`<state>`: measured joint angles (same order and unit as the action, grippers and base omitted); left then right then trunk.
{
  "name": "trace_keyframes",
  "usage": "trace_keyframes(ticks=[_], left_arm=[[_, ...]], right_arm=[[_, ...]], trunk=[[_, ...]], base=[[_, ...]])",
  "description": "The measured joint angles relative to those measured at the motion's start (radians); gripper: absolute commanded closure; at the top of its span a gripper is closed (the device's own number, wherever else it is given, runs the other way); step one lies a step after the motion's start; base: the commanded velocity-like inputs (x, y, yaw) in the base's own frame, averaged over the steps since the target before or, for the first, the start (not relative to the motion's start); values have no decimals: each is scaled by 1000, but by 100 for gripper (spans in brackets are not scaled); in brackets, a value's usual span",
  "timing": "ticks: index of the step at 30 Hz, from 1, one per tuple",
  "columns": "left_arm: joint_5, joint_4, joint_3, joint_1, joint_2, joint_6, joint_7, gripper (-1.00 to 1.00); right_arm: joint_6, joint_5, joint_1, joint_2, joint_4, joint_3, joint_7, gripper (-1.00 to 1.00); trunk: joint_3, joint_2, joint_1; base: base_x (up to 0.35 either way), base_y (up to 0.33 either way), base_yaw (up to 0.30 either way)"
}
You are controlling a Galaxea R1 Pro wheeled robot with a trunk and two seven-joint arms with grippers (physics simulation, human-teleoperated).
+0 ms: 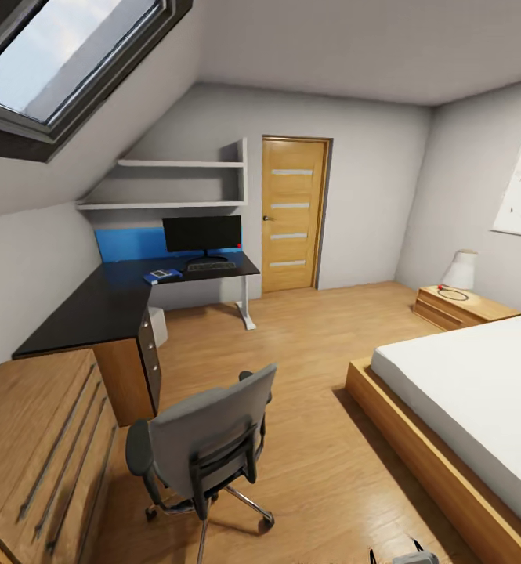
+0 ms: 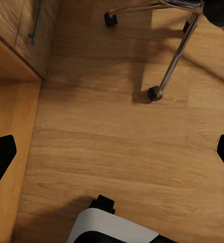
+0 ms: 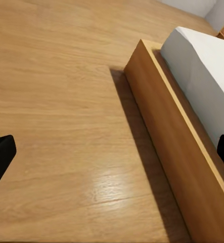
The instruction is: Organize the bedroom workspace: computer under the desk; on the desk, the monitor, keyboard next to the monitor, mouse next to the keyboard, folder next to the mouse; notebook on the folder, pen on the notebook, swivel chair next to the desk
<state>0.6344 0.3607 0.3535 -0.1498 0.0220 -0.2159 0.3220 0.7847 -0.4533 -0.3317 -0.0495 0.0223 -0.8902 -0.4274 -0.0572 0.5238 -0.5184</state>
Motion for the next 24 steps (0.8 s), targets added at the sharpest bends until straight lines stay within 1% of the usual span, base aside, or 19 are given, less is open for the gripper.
trace_keyframes(ticks=[4,8,14,24], left_arm=[[0,0,0,0,0,0,0,-100],[0,0,0,0,0,0,0,-100],[0,1,0,0,0,0,1,-100],[0,1,0,0,0,0,2,-100]], right_arm=[[0,0,0,1,0,-2,0,-100],[0,0,0,1,0,-2,0,-100],[0,0,0,1,0,-1,0,-100],[0,0,0,2,0,-1,-1,-100]], trunk=[[-13,28,-15],[-26,56,-31],[-49,98,-54],[-88,169,-92]], base=[[0,0,-217],[0,0,-98],[0,0,142],[0,0,224]])
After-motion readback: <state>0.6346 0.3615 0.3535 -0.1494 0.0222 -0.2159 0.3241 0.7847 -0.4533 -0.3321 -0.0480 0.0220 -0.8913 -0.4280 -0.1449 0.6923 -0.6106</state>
